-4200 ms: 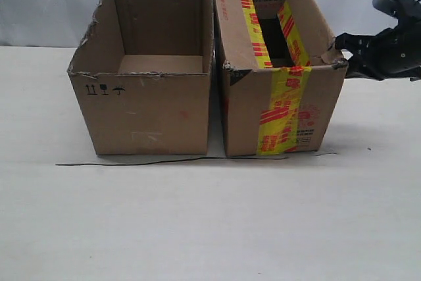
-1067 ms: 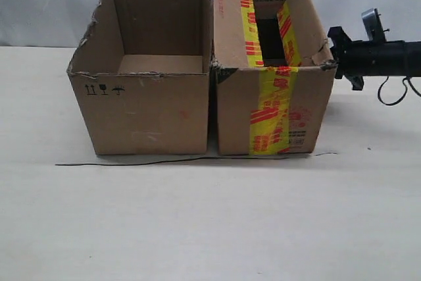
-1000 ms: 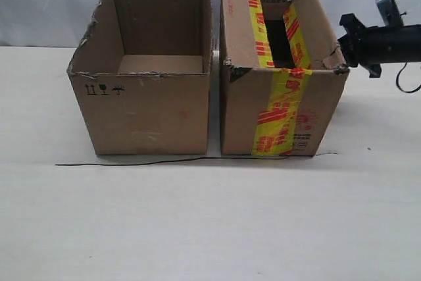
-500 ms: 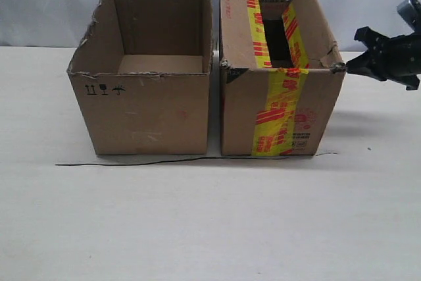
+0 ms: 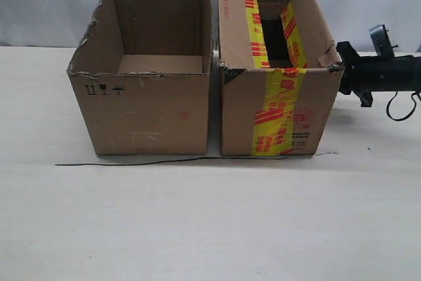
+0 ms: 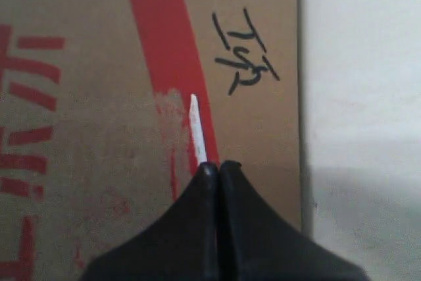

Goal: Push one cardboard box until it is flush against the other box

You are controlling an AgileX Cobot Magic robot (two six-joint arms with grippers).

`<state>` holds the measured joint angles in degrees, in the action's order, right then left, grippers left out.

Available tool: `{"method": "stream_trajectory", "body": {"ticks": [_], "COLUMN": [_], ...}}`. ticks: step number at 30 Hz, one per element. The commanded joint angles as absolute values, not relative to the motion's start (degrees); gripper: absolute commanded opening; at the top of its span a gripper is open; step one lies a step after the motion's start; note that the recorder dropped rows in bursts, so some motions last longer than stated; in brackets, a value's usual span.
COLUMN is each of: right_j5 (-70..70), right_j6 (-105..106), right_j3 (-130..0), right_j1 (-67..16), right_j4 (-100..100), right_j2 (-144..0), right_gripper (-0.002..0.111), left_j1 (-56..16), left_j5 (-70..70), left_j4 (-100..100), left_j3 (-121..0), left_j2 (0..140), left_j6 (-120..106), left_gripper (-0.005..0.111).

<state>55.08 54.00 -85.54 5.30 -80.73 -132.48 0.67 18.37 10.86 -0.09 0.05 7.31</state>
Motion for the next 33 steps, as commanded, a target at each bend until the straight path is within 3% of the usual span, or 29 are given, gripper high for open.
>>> {"method": "stream_trajectory", "body": {"ticks": [1, 9, 33], "right_j5": [54.5, 49.5, 51.1], "right_j6": [55.5, 55.9, 55.9], "right_j3": [-85.9, -85.9, -85.3], "right_j1": [2.1, -1.6, 2.4], "right_j4": [-81.5, -82.3, -88.7], "right_j2": [-133.2, -133.2, -132.6], "right_gripper": [0.0, 0.0, 0.0], "left_j1": [0.6, 0.6, 0.6], "left_j5": [17.4, 17.4, 17.4], "left_j4": [11.1, 11.1, 11.1], "left_j3": [0.0, 0.0, 0.0], "left_j2": [0.0, 0.0, 0.0], "left_j6": [7.6, 7.6, 7.6], "left_gripper": [0.0, 0.0, 0.0]}}
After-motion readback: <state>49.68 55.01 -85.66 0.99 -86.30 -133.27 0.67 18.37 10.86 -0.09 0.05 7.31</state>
